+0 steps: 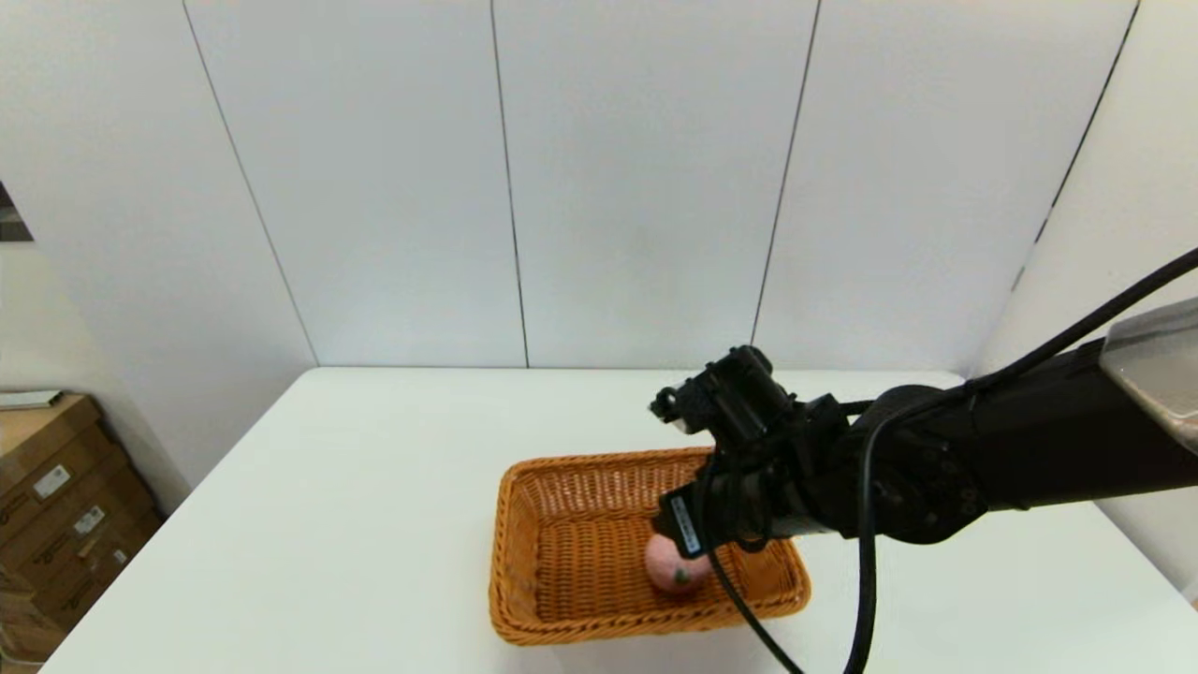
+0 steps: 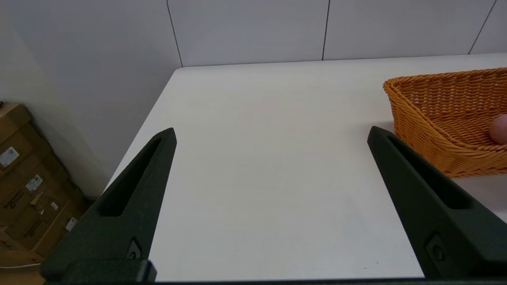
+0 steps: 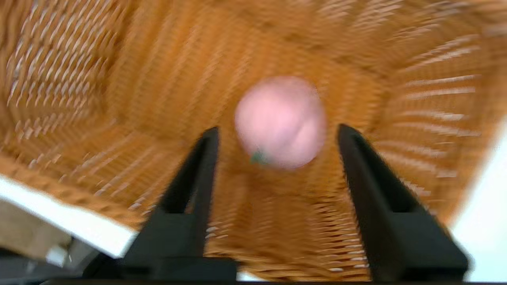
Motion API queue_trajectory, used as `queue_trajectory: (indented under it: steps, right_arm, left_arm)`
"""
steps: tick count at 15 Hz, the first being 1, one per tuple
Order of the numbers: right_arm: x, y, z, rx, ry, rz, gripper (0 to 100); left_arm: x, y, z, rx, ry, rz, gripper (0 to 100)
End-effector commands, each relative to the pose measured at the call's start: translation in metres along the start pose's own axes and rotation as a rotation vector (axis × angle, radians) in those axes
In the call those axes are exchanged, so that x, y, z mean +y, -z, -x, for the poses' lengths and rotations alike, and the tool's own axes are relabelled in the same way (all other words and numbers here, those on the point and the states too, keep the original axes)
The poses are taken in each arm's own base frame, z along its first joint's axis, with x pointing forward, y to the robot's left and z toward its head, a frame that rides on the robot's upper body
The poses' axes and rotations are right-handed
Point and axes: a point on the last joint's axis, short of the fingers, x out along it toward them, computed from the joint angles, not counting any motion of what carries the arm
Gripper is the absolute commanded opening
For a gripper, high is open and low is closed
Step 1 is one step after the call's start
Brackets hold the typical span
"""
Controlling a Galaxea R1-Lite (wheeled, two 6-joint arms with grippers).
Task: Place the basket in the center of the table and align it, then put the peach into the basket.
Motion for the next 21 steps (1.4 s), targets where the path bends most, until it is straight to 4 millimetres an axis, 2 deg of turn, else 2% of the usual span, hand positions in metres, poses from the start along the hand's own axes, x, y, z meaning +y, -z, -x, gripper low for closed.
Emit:
queue_trajectory:
  steps: [1, 2, 3, 4, 5, 7, 8, 11, 16, 21]
  right_arm:
    - [-0.048, -0.025, 0.066, -0.185, 0.054, -0.124, 100]
    - [-0.059, -0.025, 0.098, -0.256, 0.067, -0.152, 100]
    - [-0.072, -0.021, 0.139, -0.334, 0.091, -0.18, 100]
    - [-0.079, -0.013, 0.168, -0.363, 0.119, -0.201, 100]
    - [-0.081, -0.002, 0.191, -0.378, 0.136, -0.21, 100]
    - [-0.081, 0.024, 0.224, -0.393, 0.184, -0.217, 100]
    - [-0.082, 0.037, 0.232, -0.406, 0.219, -0.224, 100]
    - [-0.09, 0.083, 0.24, -0.403, 0.314, -0.253, 100]
    - [-0.093, 0.174, 0.265, -0.511, 0.417, -0.259, 100]
    - [-0.086, 0.23, 0.265, -0.595, 0.574, -0.324, 100]
  left_arm:
    - [0.0, 0.0, 0.0, -0.002, 0.0, 0.001, 100]
    - [0.0, 0.0, 0.0, -0.002, 0.0, 0.0, 100]
    - [0.0, 0.0, 0.0, -0.002, 0.0, 0.0, 100]
    - [0.0, 0.0, 0.0, -0.002, 0.0, 0.0, 100]
    - [0.0, 0.0, 0.0, -0.002, 0.0, 0.001, 100]
    - [0.0, 0.0, 0.0, -0.002, -0.002, 0.003, 100]
    - [0.0, 0.0, 0.0, -0.002, -0.002, 0.006, 100]
    - [0.0, 0.0, 0.0, -0.002, -0.005, 0.026, 100]
    - [0.0, 0.0, 0.0, -0.001, -0.005, 0.031, 100]
    - [0.0, 0.0, 0.0, -0.001, -0.006, 0.035, 100]
